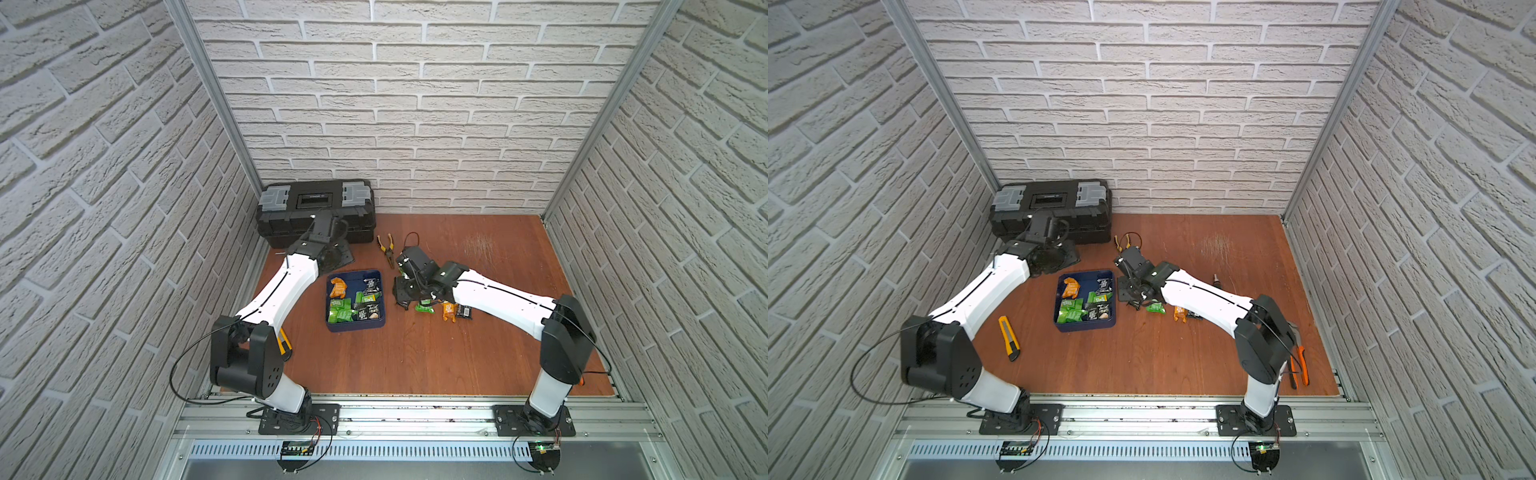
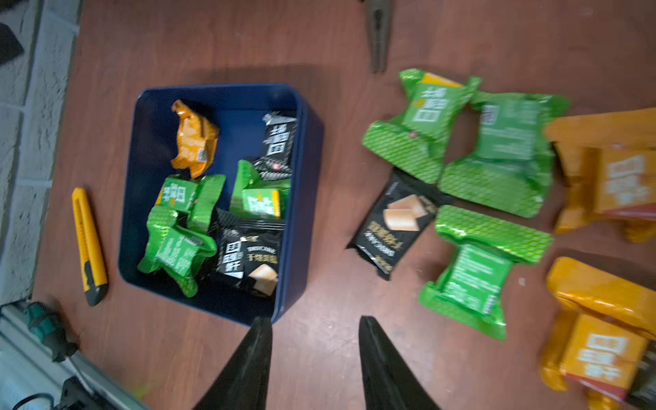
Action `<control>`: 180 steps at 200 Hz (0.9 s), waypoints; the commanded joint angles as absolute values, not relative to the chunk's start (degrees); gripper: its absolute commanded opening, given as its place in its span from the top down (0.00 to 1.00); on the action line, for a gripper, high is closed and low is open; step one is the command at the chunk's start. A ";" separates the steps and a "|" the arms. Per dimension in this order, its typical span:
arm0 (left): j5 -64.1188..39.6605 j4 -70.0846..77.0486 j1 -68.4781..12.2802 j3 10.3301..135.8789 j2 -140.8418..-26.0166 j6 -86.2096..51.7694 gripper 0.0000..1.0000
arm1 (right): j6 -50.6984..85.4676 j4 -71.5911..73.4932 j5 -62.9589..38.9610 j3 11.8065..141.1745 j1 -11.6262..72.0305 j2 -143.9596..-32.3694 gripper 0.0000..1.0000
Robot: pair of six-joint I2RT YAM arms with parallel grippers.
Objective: Take the cookies out of the storage box
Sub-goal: Adjust the storage box at the center of the board.
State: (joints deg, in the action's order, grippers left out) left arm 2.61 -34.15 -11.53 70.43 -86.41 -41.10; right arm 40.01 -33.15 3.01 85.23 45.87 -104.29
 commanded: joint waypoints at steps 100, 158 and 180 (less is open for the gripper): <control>-7.85 -33.51 1.99 45.30 -73.24 -47.17 0.58 | 37.23 -35.92 -9.35 110.69 50.49 -128.06 0.51; -5.31 -35.34 -2.32 43.83 -74.78 -45.91 0.67 | 37.35 -35.86 -8.43 111.80 50.54 -129.18 0.50; -5.58 -35.27 -5.89 44.87 -75.63 -45.97 0.68 | 37.69 -35.51 -7.94 111.94 50.46 -129.21 0.50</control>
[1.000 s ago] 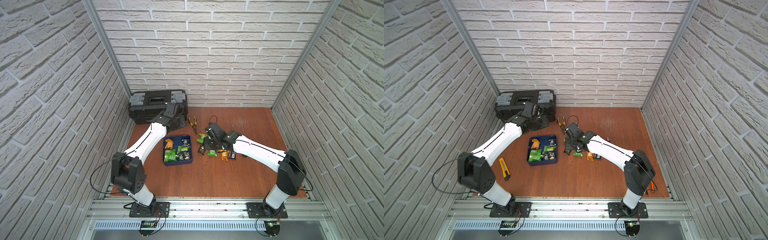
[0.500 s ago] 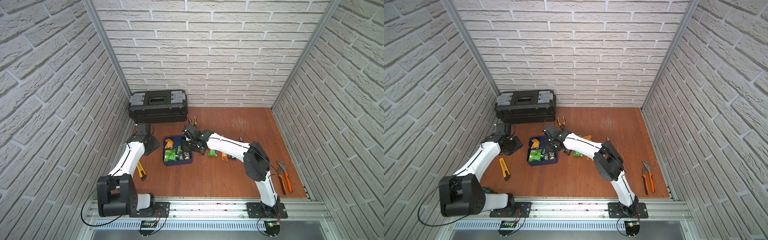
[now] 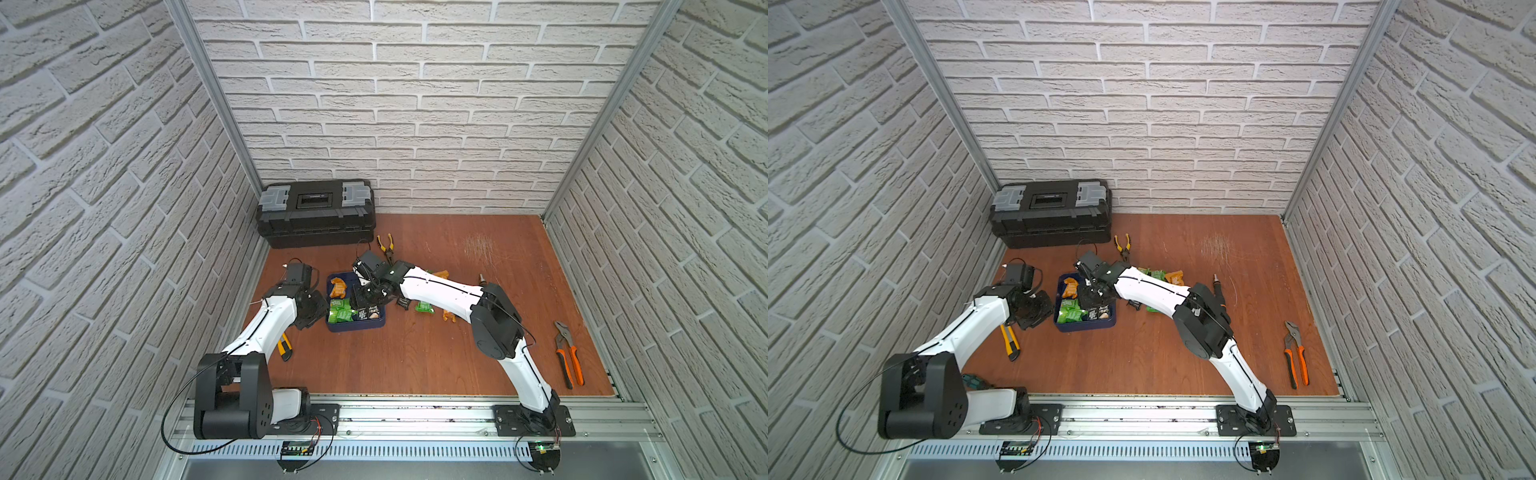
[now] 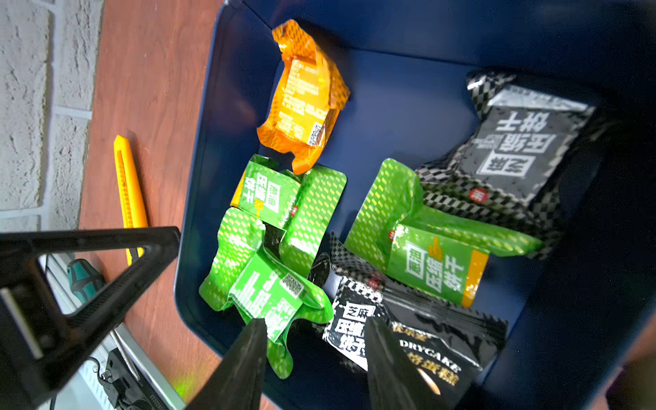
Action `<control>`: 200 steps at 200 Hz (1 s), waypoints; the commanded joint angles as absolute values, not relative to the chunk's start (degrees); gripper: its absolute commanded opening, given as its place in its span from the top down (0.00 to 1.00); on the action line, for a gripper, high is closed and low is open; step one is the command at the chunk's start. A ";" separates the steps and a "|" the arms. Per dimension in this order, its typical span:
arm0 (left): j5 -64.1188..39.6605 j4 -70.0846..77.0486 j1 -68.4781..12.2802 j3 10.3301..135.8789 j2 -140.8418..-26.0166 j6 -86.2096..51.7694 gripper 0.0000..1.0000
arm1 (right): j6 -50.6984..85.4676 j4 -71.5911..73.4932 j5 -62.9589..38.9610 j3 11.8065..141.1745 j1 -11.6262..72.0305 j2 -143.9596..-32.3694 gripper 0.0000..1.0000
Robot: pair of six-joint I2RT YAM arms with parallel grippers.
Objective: Take the cookies out of the storage box
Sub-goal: Adjust the storage box at the center of the board.
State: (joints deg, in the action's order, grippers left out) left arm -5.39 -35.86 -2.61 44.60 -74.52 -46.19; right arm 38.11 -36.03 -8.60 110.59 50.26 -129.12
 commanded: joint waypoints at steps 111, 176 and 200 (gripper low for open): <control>7.50 -40.53 -7.94 44.74 -64.11 -57.19 0.62 | 39.47 -38.76 -1.93 124.59 50.49 -137.11 0.33; 8.22 -41.40 -6.61 41.95 -58.98 -60.00 0.61 | 41.79 -38.25 -0.78 130.68 50.53 -142.91 0.32; 7.82 -40.14 -6.68 41.59 -58.43 -60.47 0.61 | 42.19 -38.42 -0.87 131.67 50.53 -144.57 0.34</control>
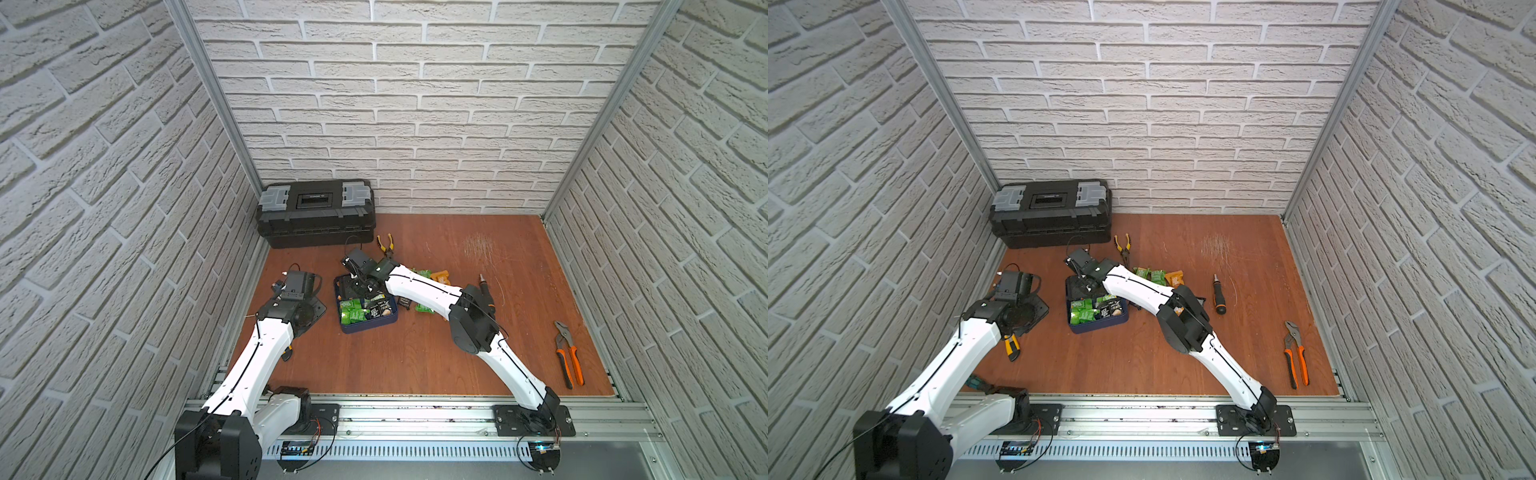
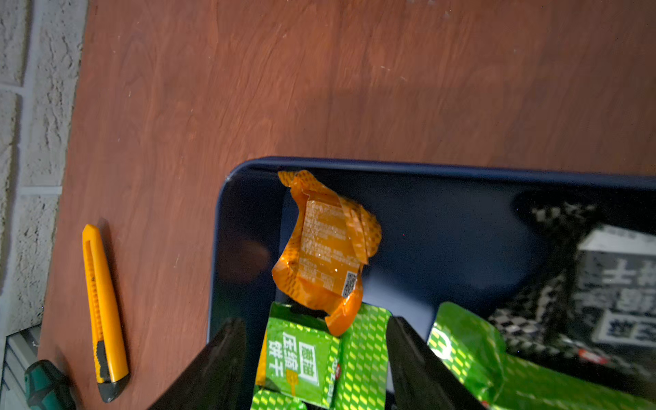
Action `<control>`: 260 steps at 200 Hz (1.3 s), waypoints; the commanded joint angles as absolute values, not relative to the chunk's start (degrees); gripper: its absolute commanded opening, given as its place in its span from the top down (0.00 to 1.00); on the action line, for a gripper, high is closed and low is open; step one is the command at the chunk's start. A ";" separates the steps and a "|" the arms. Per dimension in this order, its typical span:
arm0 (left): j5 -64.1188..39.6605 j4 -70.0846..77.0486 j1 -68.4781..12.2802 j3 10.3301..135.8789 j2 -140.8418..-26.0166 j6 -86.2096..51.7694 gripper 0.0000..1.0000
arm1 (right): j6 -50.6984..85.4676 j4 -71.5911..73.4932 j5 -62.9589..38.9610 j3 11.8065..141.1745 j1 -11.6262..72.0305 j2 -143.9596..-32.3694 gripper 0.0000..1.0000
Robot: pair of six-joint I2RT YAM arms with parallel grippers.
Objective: Take the cookies out of the storage box
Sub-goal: Pick up the cookie from the storage box.
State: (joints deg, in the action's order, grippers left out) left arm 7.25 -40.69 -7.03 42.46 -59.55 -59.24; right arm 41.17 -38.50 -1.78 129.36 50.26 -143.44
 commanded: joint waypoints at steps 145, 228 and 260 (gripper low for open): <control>8.75 -41.93 -6.64 41.72 -58.44 -60.92 0.61 | 40.87 -45.89 -1.85 138.25 50.71 -150.38 0.56; 9.23 -42.54 -6.64 41.96 -58.16 -61.23 0.61 | 42.57 -43.97 -2.07 138.25 50.49 -146.22 0.96; 9.38 -42.44 -6.64 41.74 -57.27 -61.34 0.61 | 43.65 -42.94 -2.29 137.78 50.39 -144.24 0.98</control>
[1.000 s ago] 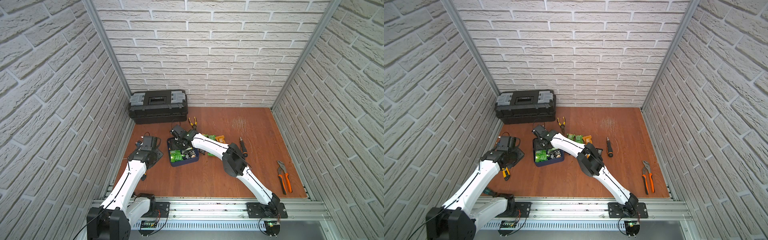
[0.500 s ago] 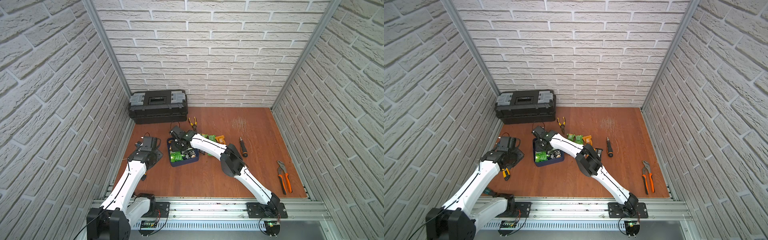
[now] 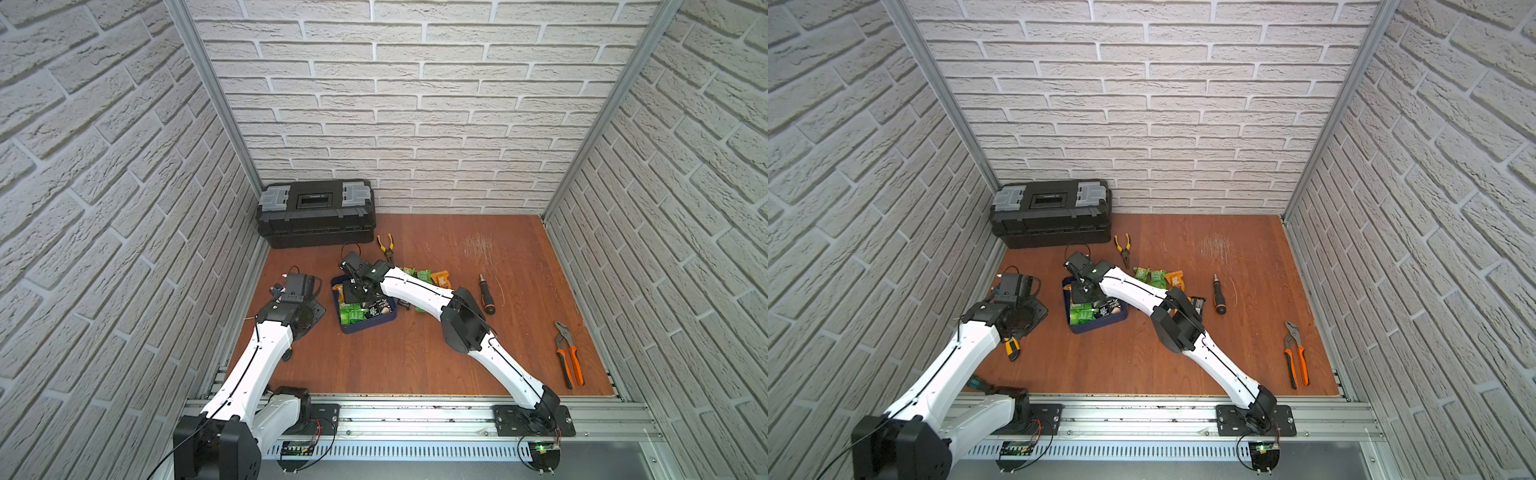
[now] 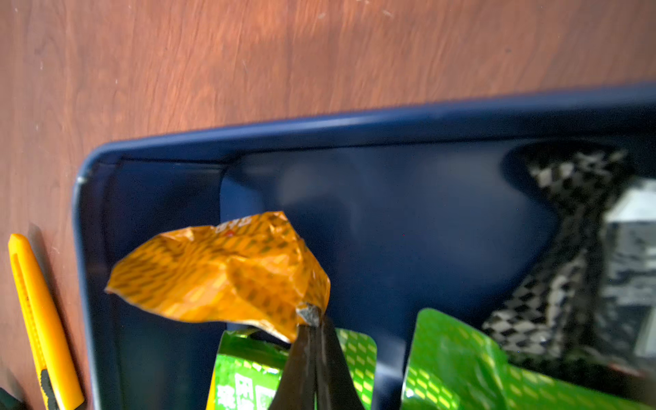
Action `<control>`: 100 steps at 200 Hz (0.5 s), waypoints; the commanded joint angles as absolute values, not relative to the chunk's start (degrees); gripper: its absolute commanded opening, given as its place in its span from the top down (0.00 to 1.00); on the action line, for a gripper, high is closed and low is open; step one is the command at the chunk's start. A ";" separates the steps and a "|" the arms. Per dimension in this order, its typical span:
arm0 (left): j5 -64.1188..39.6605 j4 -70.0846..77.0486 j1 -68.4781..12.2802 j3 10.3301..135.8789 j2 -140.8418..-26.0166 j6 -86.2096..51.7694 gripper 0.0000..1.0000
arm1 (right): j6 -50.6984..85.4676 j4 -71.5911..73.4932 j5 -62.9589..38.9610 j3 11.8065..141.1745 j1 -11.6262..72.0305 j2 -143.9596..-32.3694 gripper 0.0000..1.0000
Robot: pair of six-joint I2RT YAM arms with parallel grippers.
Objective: Take the cookies out of the storage box
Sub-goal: Pick up the cookie from the storage box.
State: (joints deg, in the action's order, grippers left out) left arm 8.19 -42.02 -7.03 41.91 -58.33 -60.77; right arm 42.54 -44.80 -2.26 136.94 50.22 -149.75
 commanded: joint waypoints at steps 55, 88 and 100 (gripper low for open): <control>10.11 -42.10 -6.77 41.81 -55.29 -61.16 0.61 | 45.64 -39.56 -2.81 131.72 49.90 -136.72 0.98; 11.34 -41.10 -6.85 41.59 -52.09 -60.89 0.61 | 47.90 -36.41 -2.45 122.61 49.31 -128.89 0.98; 10.66 -40.01 -6.77 41.35 -51.87 -60.22 0.61 | 48.73 -35.92 -2.30 119.53 49.21 -125.93 0.98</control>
State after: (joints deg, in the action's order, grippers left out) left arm 9.72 -41.93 -7.03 41.91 -53.08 -61.14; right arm 46.24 -40.05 -2.63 123.94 49.56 -133.36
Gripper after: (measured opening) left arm 0.394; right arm 0.070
